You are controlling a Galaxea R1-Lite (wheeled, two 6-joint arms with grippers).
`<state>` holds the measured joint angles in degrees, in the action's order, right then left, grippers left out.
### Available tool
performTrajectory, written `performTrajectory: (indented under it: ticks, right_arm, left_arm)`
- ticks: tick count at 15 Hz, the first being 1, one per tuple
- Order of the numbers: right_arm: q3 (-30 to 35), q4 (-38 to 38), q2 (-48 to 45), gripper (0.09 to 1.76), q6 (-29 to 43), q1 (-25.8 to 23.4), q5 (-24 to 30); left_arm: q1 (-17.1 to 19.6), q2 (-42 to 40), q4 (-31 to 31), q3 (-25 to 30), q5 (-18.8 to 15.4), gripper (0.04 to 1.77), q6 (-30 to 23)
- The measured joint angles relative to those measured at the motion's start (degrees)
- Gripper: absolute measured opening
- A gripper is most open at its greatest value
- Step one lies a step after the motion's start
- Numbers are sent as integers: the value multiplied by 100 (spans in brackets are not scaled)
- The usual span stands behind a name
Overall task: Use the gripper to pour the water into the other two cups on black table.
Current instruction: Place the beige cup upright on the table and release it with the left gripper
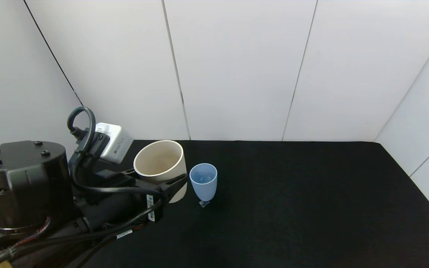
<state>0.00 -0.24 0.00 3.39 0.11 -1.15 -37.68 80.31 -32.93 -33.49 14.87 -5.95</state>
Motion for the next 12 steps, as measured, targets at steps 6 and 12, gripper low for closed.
performTrajectory:
  ticks: [6, 12]
  right_arm:
    - [0, 2, 0, 171, 2, 0, 0]
    - [0, 4, 0, 171, 2, 0, -1]
  left_arm:
    - [444, -29, 0, -88, -201, 119, 5]
    - [1503, 813, 29, -1342, -898, 119, 72]
